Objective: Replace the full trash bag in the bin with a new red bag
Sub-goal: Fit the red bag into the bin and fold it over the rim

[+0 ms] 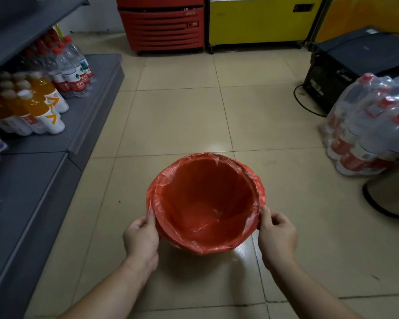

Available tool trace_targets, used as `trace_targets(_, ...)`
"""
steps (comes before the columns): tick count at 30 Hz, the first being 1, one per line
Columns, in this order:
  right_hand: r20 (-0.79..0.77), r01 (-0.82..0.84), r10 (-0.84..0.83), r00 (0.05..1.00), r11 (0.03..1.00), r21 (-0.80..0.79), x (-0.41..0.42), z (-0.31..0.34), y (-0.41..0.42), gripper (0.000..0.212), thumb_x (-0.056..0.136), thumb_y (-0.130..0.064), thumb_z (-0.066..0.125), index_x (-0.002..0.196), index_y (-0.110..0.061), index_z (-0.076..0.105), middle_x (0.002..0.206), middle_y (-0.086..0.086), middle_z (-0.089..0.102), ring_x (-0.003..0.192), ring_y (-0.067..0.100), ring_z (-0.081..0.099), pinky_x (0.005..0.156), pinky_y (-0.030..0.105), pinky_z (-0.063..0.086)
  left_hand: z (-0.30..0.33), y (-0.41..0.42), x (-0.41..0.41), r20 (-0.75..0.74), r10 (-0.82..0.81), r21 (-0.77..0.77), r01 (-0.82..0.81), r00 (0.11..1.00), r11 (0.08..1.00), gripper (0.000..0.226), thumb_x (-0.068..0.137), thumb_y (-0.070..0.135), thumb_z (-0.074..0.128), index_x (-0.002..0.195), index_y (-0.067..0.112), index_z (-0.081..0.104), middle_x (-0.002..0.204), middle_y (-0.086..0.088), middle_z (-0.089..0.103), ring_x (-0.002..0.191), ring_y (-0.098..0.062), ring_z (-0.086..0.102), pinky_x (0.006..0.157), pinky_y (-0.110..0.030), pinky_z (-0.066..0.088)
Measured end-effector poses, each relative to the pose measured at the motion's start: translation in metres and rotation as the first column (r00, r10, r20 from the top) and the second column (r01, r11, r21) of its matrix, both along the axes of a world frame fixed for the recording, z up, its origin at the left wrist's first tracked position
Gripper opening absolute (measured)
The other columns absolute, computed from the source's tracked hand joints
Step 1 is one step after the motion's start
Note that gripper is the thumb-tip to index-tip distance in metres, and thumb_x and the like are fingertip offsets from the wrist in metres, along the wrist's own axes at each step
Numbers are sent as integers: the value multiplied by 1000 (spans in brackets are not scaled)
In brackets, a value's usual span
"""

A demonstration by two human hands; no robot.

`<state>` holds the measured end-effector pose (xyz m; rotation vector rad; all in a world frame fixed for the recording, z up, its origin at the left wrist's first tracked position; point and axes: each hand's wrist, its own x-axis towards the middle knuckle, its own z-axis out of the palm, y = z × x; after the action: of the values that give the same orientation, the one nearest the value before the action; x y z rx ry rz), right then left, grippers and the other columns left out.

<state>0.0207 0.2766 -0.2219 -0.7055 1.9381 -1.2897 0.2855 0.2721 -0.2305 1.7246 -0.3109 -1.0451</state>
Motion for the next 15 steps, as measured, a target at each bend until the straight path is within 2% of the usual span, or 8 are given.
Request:
trace_targets(3, 14, 24, -24, 1000, 1000, 1, 3, -11, -4, 35, 96, -37, 60, 73, -11, 67, 70, 9, 74, 75, 31, 71, 67, 37, 54, -11, -9, 0, 38, -13, 25, 12, 999, 1000, 23, 91, 34, 72, 82, 12, 76, 80, -4, 79, 77, -22, 72, 75, -36, 58)
trace_targets(5, 21, 36, -37, 999, 999, 8, 7, -17, -6, 36, 97, -37, 58, 74, -11, 66, 72, 12, 73, 77, 34, 71, 69, 39, 54, -15, -15, -3, 24, -24, 65, 23, 999, 998, 23, 90, 33, 72, 90, 10, 76, 88, -12, 79, 84, -30, 72, 81, -50, 59)
trace_targets(7, 63, 53, -53, 997, 999, 10, 6, -16, -9, 34, 97, -37, 57, 76, -12, 67, 72, 8, 74, 75, 29, 72, 71, 39, 54, -12, -19, -6, -7, -27, 70, 28, 1000, 997, 27, 91, 32, 71, 102, 7, 74, 102, -22, 76, 92, -35, 71, 91, -60, 53)
trace_targets(10, 273, 112, -103, 956, 994, -17, 5, -7, -6, 32, 98, -38, 56, 81, -14, 69, 65, -1, 71, 65, 17, 67, 66, 34, 54, 0, -13, -8, -24, -2, 66, 4, 1000, 998, 31, 95, 39, 63, 116, 17, 69, 116, -14, 73, 112, -37, 66, 101, -58, 49)
trace_targets(11, 321, 125, -114, 940, 992, -11, 7, -4, 1, 33, 97, -42, 56, 85, -14, 69, 67, -2, 70, 65, 16, 64, 64, 33, 53, 5, -5, -11, -40, 32, 59, -29, 999, 998, 31, 96, 41, 60, 117, 20, 68, 118, -9, 72, 113, -33, 64, 99, -54, 50)
trace_targets(13, 347, 92, -100, 932, 995, 40, 18, -4, 20, 37, 91, -51, 61, 90, -15, 71, 76, -1, 74, 71, 17, 66, 65, 34, 53, 10, 16, -24, -117, 105, 87, -95, 987, 992, 32, 94, 46, 59, 114, 23, 68, 112, -2, 71, 101, -23, 62, 84, -43, 49)
trace_targets(15, 372, 18, -48, 927, 996, 83, 35, -7, 41, 42, 85, -59, 64, 89, -18, 75, 80, -3, 78, 75, 16, 71, 67, 36, 56, 13, 34, -43, -231, 119, 166, -81, 966, 983, 34, 91, 52, 59, 108, 25, 70, 104, 0, 71, 94, -21, 61, 76, -40, 44)
